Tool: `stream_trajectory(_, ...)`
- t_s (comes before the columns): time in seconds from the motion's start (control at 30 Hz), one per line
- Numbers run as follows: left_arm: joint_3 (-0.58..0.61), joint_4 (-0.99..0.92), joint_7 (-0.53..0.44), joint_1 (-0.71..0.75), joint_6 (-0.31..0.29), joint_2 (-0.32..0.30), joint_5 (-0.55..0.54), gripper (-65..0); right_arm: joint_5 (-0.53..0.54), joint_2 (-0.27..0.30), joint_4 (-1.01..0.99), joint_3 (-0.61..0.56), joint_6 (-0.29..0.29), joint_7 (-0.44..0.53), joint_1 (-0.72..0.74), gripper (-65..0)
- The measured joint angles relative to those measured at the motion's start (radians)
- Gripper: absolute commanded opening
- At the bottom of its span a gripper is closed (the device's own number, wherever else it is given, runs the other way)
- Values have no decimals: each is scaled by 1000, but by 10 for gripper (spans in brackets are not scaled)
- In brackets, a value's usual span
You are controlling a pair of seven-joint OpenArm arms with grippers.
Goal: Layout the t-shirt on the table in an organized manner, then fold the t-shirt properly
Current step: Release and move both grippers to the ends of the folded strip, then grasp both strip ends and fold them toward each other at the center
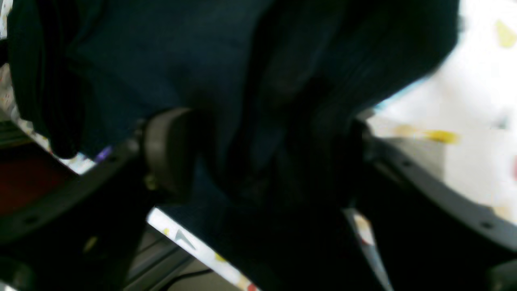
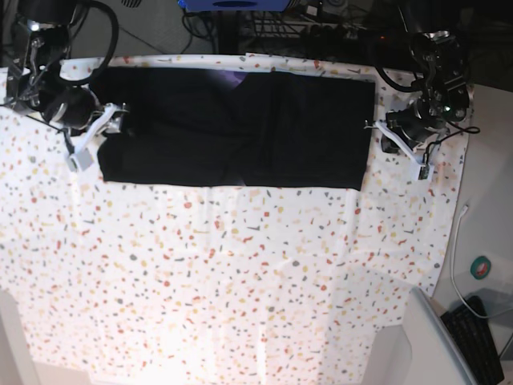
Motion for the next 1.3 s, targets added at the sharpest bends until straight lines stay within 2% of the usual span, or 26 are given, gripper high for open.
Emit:
stream_trajectory(0.1,0,2,0,2,0,0,0,-650,-8,2,0,-2,0,-2,1,-435)
stream_trajectory(0.2,-2,2,-4,3,0,-2,0,-650,-8,3,-37,-2,0,-1,23,-612)
stream_trajectory(0.23,-2,2,-4,3,0,-2,-1,-650,-10,2,-51,3,0,-2,34,-650)
stream_trajectory(0.4,-1,2,-5,3,0,-2,0,-650,-12,3,-76,3,-1,-2,58,-650)
stream_trajectory(0.53,4,21,4,6,1,2,5,-650,-19,5,15,-1,-2,-13,37,-650)
stream_trajectory(0.57,8,37,24,14,-2,6,7,-650,-13,6,55,-3,-32,-12,26,-650)
stream_trajectory(0.67,14,95,47,44,-8,34,4,-650,-19,19,167,-56,-183,-9,-4,-650)
stream_trajectory(0.8,18,116,103,34,-11,42,15,-650,-14,19,285,-117,-351,-13,-34,-650)
stream_trajectory(0.87,40,116,133,23,-10,34,15,-650,-14,18,322,-140,-410,-9,-46,-650)
stream_trajectory(0.97,97,120,133,18,-7,36,18,-650,-17,20,369,-189,-473,-12,-62,-650)
stream_trajectory(1.13,130,123,130,14,-5,55,18,-650,-13,20,446,-291,-514,-9,-91,-650)
stream_trajectory(1.2,131,124,128,14,25,58,18,-650,-14,19,484,-329,-532,-13,-106,-650)
stream_trajectory(1.3,133,125,128,14,39,60,10,-650,-19,20,537,-394,-566,-8,-126,-650)
